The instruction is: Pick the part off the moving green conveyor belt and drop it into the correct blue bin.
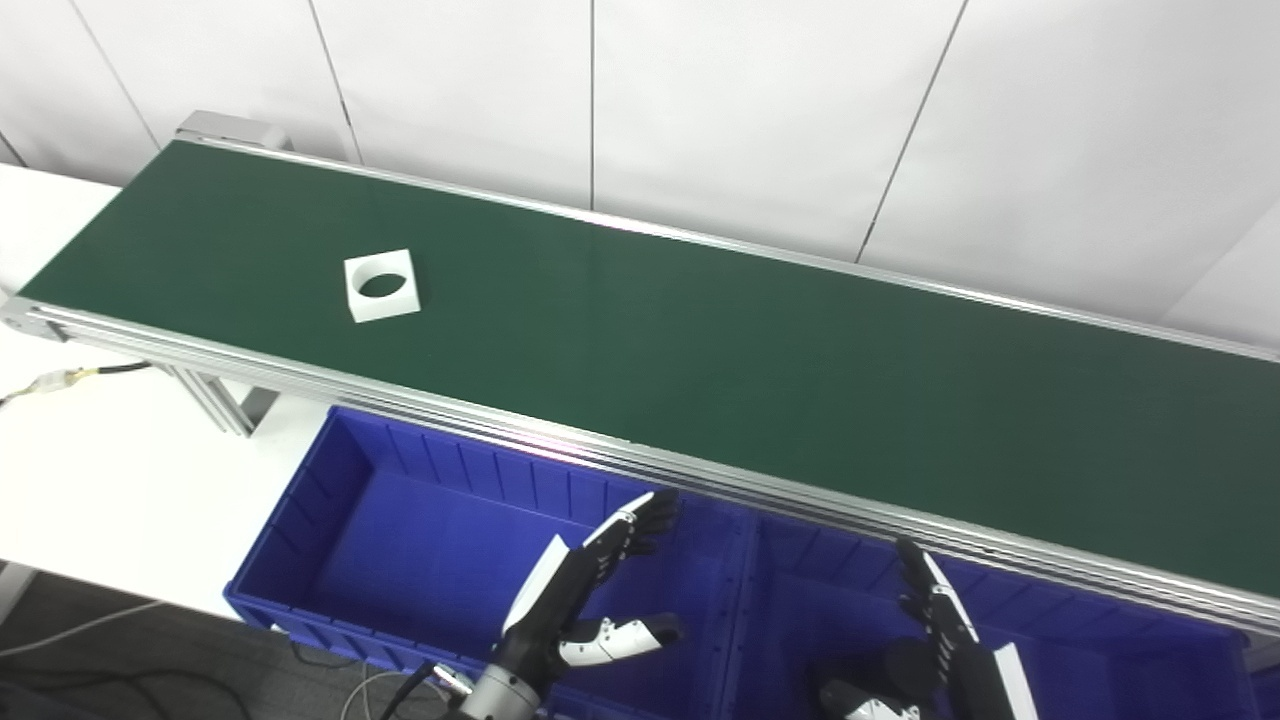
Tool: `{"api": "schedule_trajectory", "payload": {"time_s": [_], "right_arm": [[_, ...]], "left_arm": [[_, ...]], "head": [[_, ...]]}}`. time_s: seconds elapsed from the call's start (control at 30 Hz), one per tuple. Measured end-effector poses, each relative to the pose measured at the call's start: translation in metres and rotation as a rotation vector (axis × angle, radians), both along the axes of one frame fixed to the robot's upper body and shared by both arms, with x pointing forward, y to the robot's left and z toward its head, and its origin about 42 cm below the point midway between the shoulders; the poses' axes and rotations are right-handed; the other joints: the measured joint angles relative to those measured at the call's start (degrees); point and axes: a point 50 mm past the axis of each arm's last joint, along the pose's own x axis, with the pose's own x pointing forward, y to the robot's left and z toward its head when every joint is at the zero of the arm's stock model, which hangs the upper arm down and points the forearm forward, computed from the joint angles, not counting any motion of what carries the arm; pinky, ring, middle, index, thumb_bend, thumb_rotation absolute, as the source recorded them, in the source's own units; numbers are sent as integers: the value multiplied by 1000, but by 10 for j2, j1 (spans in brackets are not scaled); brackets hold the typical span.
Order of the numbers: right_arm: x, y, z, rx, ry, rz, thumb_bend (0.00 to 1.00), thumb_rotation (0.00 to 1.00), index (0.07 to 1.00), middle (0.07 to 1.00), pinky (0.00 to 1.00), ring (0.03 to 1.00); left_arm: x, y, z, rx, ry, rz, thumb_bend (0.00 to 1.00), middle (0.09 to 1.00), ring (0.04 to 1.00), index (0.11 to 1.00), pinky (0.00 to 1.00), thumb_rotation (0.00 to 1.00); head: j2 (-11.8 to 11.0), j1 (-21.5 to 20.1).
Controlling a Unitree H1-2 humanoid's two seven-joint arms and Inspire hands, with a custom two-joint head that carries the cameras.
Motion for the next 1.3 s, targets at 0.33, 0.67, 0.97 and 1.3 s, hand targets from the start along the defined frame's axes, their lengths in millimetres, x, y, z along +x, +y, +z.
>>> {"api": "schedule_trajectory", "payload": {"time_s": [0.33,0.67,0.97,1.3], "right_arm": [[-2,-3,-8,-23,10,-3,920,418,916,923,874,923],[-3,-3,-17,-16,10,0,932,366,908,924,870,919],[4,1,-25,0,10,-1,951,354,903,915,855,912],[12,6,-30,10,-1,-5,962,358,892,897,821,893]], "left_arm": [[-1,-7,-5,7,11,-2,834,900,879,904,844,655],[12,-4,35,-37,-147,20,852,864,849,865,816,626],[64,25,112,17,-447,31,827,871,847,875,811,599],[101,63,159,135,-529,76,775,909,887,913,829,539]], "head": [[-22,-8],[-59,-36],[-67,-40],[-67,-56]]}}
